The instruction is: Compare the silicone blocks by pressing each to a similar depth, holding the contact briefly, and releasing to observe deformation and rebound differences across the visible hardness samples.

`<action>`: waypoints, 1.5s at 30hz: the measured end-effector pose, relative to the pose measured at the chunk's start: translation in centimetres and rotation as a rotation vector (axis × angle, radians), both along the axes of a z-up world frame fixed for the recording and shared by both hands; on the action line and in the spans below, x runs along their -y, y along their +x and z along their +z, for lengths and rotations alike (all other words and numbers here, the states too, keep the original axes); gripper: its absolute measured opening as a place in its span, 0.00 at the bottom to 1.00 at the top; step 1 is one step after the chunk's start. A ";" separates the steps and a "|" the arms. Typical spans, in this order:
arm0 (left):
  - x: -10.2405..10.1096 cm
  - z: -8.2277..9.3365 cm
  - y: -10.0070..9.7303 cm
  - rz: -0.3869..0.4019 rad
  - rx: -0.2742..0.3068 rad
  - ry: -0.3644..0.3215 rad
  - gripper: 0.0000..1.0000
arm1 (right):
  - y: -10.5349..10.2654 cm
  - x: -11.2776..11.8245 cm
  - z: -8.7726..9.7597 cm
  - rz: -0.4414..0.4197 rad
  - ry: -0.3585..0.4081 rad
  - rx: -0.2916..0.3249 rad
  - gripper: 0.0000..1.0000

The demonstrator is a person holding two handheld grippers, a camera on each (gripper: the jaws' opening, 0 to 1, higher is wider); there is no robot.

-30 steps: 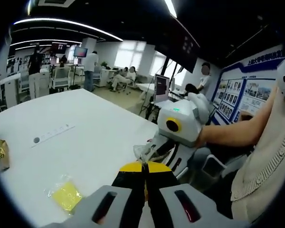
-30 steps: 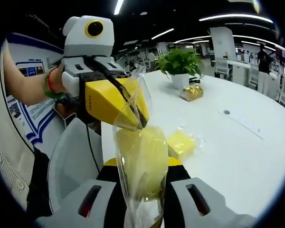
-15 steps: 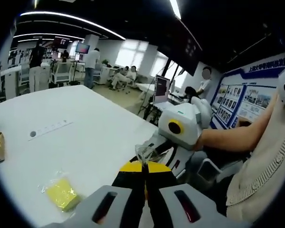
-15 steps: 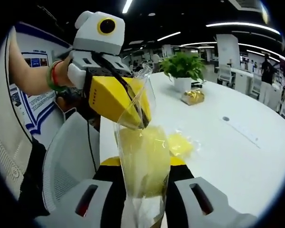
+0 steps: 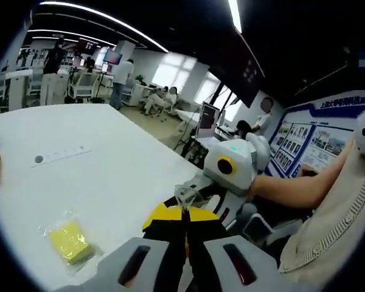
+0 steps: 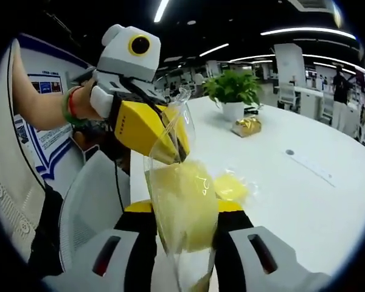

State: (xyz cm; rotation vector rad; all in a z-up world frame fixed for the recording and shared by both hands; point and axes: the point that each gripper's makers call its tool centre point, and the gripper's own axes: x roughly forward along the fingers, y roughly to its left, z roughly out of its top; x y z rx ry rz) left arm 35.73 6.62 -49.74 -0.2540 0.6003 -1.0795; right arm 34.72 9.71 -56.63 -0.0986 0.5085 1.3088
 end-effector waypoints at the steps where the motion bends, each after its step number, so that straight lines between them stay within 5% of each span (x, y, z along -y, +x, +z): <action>1: 0.0 0.0 0.0 0.005 -0.006 -0.005 0.00 | 0.0 0.0 0.0 -0.001 0.003 0.001 0.34; 18: 0.1 -1.1 0.0 0.026 -0.044 -0.033 0.00 | 0.0 2.4 0.5 -0.128 0.020 0.042 0.65; 23: 0.1 -1.9 0.0 0.032 -0.059 -0.037 0.00 | -0.6 4.6 1.2 -0.228 0.081 -0.012 0.77; 31: 0.5 -3.3 0.6 0.045 -0.092 -0.020 0.00 | -1.6 9.2 1.6 -0.368 0.113 0.001 0.85; 36: 1.2 -4.8 1.6 0.074 -0.127 -0.028 0.00 | -2.4 12.2 0.8 -0.488 0.142 -0.080 0.93; 45: 3.2 -8.5 4.5 0.132 -0.224 -0.073 0.00 | -4.8 16.0 -1.0 -0.601 0.101 -0.119 0.94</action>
